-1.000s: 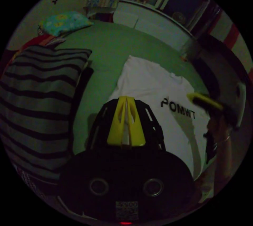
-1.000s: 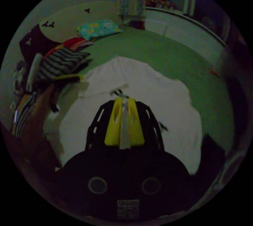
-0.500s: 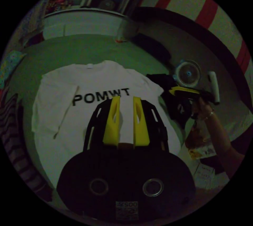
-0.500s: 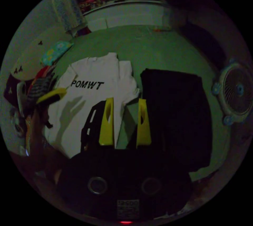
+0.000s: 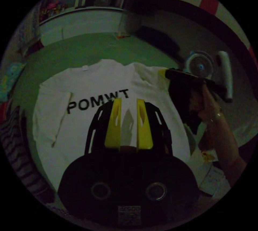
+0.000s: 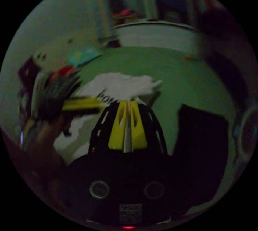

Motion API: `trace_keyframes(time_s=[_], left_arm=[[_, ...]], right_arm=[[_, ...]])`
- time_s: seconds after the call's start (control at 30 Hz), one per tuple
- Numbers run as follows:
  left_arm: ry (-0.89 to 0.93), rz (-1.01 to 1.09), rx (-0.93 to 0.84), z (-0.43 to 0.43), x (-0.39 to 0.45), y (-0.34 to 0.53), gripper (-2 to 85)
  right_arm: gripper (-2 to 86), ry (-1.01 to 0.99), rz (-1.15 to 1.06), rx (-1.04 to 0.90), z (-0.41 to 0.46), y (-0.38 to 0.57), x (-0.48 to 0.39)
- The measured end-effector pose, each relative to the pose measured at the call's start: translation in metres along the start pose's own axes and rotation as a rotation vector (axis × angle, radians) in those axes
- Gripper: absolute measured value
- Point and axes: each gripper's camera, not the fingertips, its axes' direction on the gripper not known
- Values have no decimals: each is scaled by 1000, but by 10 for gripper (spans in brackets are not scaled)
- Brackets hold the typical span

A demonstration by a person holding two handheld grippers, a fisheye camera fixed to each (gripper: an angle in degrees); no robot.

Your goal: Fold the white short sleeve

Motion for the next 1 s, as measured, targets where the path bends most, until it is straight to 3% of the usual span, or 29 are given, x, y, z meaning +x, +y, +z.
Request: trace_keyframes(time_s=[0.07,0.17,0.3,0.5,0.8,1.0], left_arm=[[-53,-54,3,-1,-7,-3,95],[-16,-124,-1,3,-16,-6,95],[6,-97,-40,15,-5,-13,105],[87,-38,-81,33,12,-24,134],[175,69,-144,62,39,-36,151],[111,75,-276,85,31,-41,118]], right_arm=[[11,-27,-122,-141,32,9,-33],[37,-4,-118,-354,72,24,-36],[84,-157,-10,-282,44,25,-14],[100,-41,112,-152,6,15,28],[77,-54,288,-178,83,-48,58],[16,11,259,-222,109,-66,52]])
